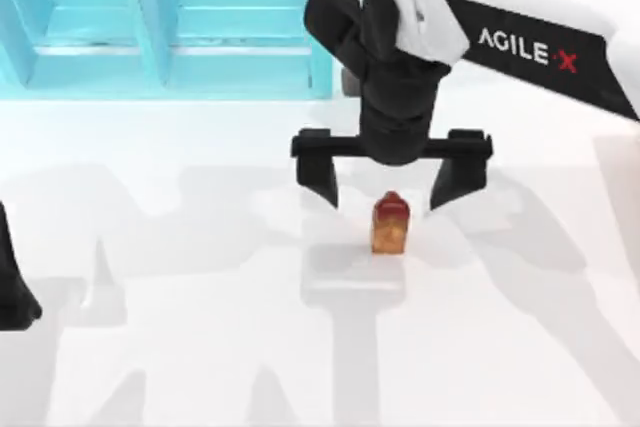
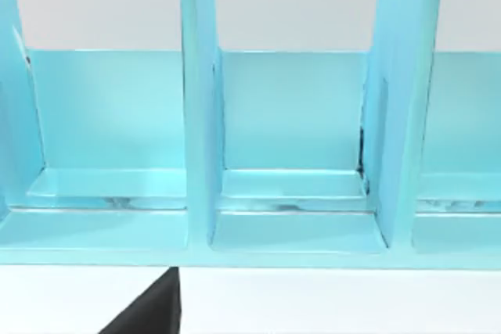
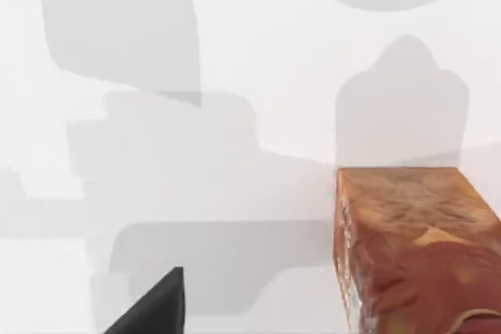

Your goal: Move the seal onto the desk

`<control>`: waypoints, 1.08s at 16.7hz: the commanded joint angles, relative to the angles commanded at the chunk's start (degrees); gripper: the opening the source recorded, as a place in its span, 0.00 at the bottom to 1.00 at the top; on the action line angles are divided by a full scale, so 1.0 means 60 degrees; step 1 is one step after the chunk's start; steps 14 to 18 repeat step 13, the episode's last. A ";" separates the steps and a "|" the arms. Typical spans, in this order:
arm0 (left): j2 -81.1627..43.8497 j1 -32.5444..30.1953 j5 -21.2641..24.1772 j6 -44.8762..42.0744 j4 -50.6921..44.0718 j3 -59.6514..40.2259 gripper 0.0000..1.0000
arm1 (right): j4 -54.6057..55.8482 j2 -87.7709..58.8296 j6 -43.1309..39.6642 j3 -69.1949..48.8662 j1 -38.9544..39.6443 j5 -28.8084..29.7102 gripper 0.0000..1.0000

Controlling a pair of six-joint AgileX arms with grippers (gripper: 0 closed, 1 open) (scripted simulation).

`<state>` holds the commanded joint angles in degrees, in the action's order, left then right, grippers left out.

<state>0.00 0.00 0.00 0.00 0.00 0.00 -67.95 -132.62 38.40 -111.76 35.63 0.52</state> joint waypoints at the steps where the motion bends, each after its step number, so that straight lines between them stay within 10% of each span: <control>1: 0.0000 0.0000 0.0000 0.0000 0.0000 0.0000 1.00 | -0.0433 -0.0019 0.0018 -0.0486 -0.0017 0.0007 1.00; 18: 0.0000 0.0000 0.0000 0.0000 0.0000 0.0000 1.00 | -0.4717 -0.0237 -0.0132 -0.4770 0.0036 -0.0027 1.00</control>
